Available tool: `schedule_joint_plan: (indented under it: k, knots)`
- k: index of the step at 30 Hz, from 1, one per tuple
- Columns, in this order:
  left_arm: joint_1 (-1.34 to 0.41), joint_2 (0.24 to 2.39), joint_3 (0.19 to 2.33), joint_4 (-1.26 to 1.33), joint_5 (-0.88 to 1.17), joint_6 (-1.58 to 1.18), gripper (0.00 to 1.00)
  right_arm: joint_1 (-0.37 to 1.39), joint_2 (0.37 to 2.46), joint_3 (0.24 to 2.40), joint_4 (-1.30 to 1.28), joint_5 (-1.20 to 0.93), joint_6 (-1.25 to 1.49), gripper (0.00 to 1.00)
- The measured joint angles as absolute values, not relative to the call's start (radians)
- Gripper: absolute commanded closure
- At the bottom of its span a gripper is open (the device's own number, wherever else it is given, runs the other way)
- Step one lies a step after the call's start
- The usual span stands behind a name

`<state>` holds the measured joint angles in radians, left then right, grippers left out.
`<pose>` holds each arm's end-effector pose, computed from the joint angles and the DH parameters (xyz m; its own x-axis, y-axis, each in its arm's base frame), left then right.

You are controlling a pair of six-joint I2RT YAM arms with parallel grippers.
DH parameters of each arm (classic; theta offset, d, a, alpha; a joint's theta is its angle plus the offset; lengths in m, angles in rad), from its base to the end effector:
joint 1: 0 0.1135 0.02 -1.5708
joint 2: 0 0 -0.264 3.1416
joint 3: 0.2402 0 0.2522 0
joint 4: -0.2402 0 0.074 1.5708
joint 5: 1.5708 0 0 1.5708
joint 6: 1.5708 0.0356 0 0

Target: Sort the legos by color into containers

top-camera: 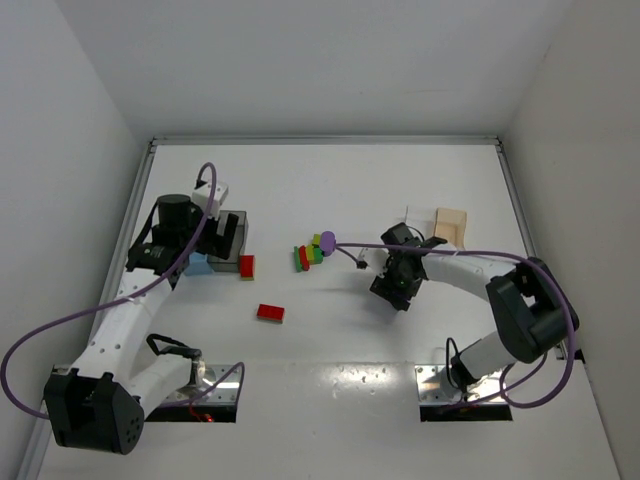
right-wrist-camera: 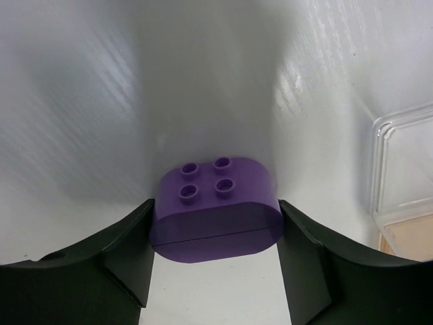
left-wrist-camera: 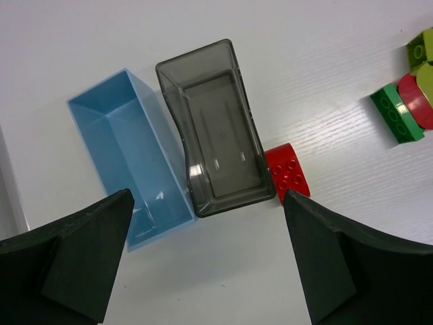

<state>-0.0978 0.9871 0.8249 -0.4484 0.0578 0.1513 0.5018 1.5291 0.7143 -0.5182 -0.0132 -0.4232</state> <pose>0.2145 -0.0231 0.2906 -0.5423 0.2044 -0.8149 0.2290 0.9692 0.0907 0.2159 0.1190 0.1337 -0.5782 -0.7856 -0.2200 -0.7909 0.6060 -0.0851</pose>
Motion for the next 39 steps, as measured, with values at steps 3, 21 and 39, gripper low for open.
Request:
schedule_joint_plan:
  k: [3, 21, 39]
  knots:
    - [-0.098, 0.991, 0.822, -0.460, 0.100, 0.145, 0.01, 0.502, 1.495, 0.716, -0.537, -0.052, -0.421, 0.99]
    - [-0.101, 1.113, 0.973, -0.573, 0.619, -0.100, 0.05, 0.547, 1.433, 1.248, -0.665, -0.302, -0.316, 1.00]
    - [-0.231, 1.181, 0.950, -0.224, 0.773, -0.492, 0.08, 0.702, 1.576, 1.449, -0.641, -0.347, -0.258, 1.00]
